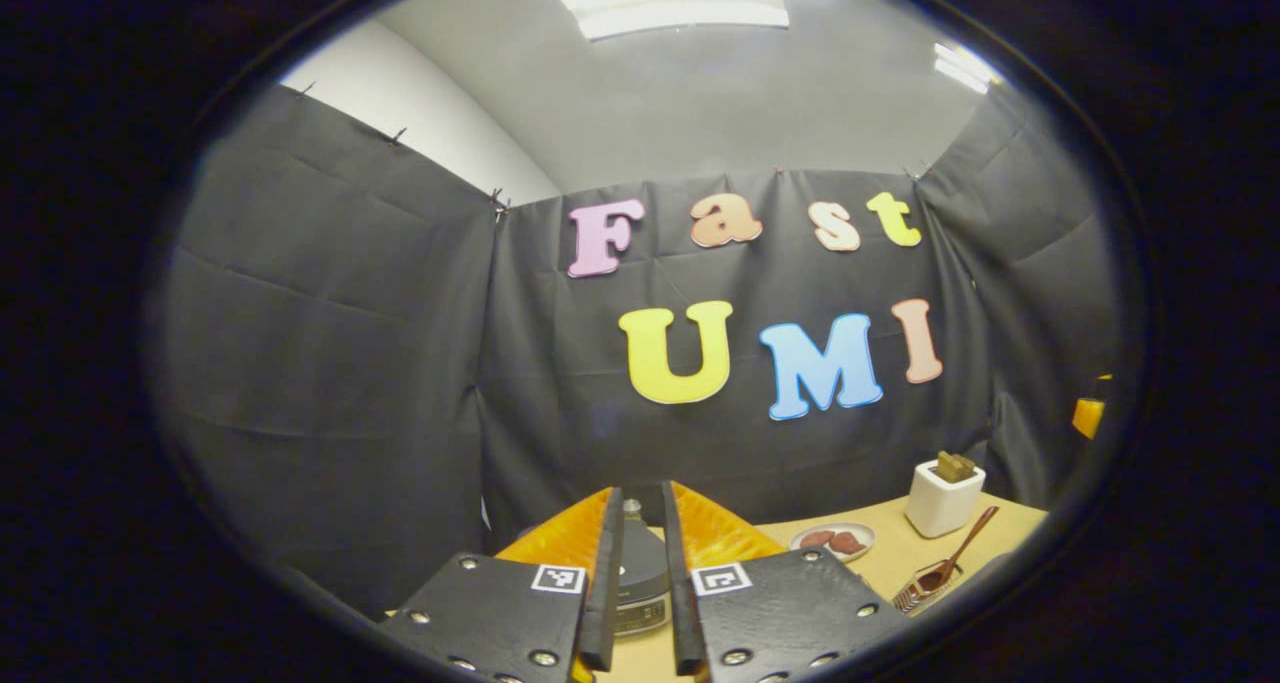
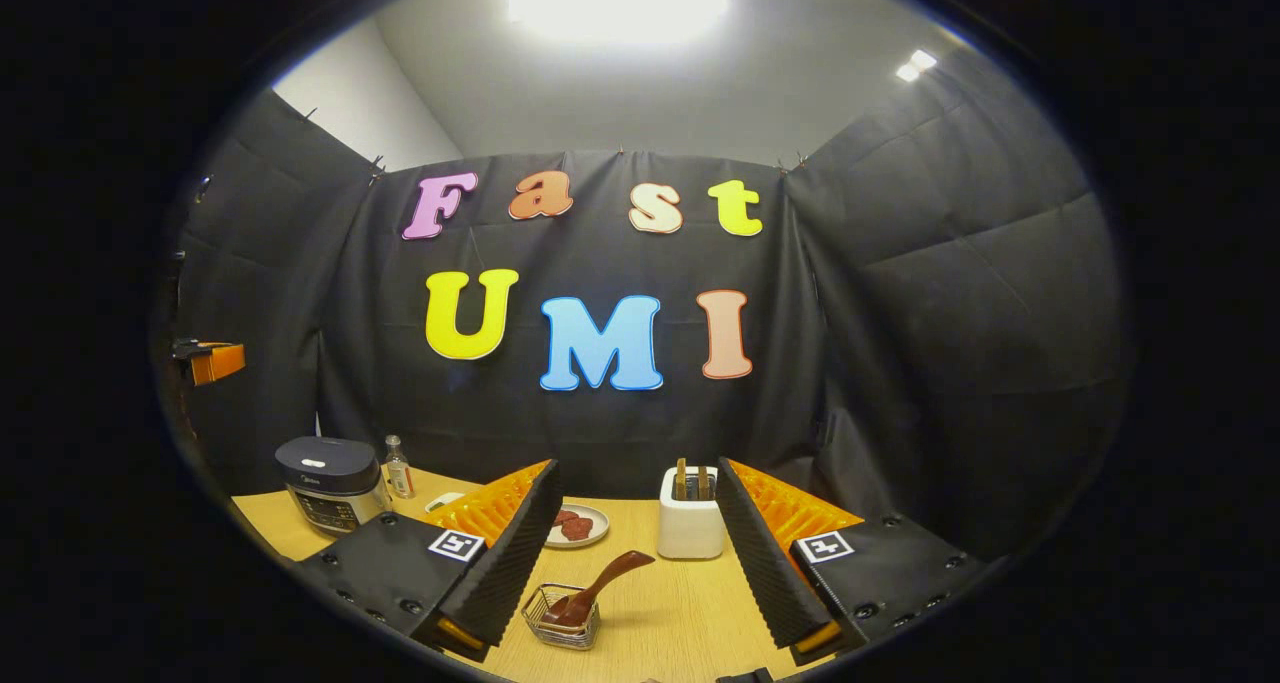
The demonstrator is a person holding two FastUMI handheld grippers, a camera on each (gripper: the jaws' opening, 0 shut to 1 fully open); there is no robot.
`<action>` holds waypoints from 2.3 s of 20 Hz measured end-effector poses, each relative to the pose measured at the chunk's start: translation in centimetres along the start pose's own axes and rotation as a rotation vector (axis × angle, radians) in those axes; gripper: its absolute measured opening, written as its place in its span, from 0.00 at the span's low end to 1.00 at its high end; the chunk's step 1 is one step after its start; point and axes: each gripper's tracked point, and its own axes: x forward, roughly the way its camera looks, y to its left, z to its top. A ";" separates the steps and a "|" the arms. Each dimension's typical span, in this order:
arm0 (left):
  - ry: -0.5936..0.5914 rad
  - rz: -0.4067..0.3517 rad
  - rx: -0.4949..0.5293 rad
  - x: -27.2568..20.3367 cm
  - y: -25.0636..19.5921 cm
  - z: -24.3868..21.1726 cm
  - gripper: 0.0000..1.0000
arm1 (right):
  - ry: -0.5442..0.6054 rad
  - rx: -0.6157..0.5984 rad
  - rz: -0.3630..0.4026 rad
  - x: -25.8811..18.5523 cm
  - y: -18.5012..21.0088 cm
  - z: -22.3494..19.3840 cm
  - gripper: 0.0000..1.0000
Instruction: Close the left gripper, press the button to open the rice cooker; take a wooden spoon from the chopstick holder with the right hand, scoop a spoonful of rice and pour it into the rice cooker, then put the wooden spoon back into the chopstick holder.
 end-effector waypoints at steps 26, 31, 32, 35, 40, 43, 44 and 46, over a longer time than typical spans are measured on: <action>0.301 -0.150 -0.074 17.4 2.8 -21.3 0.05 | 0.076 -0.049 -0.174 5.1 5.3 -1.8 0.98; 0.373 -0.162 -0.072 18.0 2.3 -25.6 0.02 | 0.082 -0.060 -0.191 5.2 5.6 -1.8 0.98; 0.387 -0.162 -0.072 17.9 2.3 -26.3 0.02 | 0.082 -0.063 -0.193 5.1 5.7 -1.8 0.97; 0.407 -0.162 -0.073 17.8 2.1 -27.4 0.02 | 0.089 -0.070 -0.195 5.1 5.7 -2.1 0.98; 0.425 -0.126 -0.065 18.1 1.9 -29.1 0.03 | 0.099 -0.068 -0.187 5.4 5.9 -2.4 0.98; 0.428 -0.105 -0.069 17.0 1.8 -28.8 0.02 | 0.098 -0.066 -0.174 5.6 6.1 -2.5 0.98; 0.438 -0.104 -0.091 16.9 1.8 -28.9 0.02 | 0.093 -0.062 -0.170 5.6 6.2 -2.4 0.98; 0.415 -0.111 -0.102 17.1 1.9 -28.1 0.02 | 0.083 -0.054 -0.168 5.6 6.0 -2.2 0.98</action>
